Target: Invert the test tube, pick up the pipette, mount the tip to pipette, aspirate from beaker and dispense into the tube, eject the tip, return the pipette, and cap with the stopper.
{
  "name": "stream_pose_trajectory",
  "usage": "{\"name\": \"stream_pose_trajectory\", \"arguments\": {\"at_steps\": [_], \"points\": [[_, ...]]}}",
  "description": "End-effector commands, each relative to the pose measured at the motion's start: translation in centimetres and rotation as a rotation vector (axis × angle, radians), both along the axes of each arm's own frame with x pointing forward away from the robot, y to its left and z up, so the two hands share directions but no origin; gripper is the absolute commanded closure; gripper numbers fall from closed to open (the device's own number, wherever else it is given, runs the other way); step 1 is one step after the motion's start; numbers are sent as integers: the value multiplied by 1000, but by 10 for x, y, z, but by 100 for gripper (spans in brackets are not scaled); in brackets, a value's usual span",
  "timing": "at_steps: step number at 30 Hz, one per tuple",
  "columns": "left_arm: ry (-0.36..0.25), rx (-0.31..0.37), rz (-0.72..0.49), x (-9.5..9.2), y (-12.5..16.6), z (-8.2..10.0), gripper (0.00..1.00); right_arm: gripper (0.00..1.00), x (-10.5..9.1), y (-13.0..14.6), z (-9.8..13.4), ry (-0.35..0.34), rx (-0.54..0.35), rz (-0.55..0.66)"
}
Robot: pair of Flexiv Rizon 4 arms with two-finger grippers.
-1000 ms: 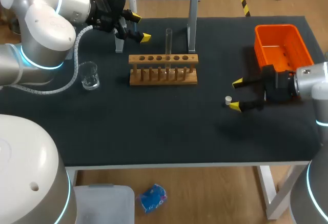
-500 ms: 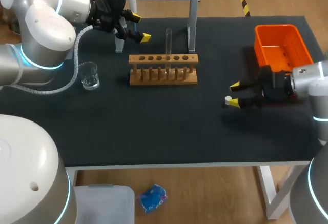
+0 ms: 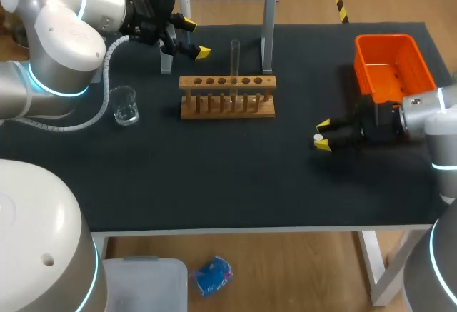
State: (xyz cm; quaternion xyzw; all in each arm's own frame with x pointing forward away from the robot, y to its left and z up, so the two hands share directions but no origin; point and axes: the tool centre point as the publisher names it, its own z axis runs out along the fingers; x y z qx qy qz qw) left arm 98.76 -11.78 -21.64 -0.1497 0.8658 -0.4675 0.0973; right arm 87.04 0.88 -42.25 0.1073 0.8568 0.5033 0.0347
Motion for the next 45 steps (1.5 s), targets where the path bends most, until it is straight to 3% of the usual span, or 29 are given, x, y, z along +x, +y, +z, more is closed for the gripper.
{"name": "stream_pose_trajectory", "arguments": {"at_steps": [1, 27, 28, 32, 33, 34, 45], "points": [[3, 2, -3, 0, 1, 1, 0, 50, 1, -1, -3, 1, 0, -1], [3, 2, -3, 0, 1, 1, 0, 54, 8, 5, -8, 4, 3, -2], [3, 2, -3, 0, 1, 1, 0, 55, 8, 5, -8, 4, 3, -2], [3, 2, -3, 0, 1, 1, 0, 79, 8, 5, -8, 4, 1, -1], [3, 2, -3, 0, 1, 1, 0, 97, 8, 5, -9, 4, 1, 0], [3, 2, -3, 0, 1, 1, 0, 100, 8, 5, -9, 5, 0, 0], [3, 2, -3, 0, 1, 1, 0, 100, 8, 4, -2, -13, -1, 0]]}}
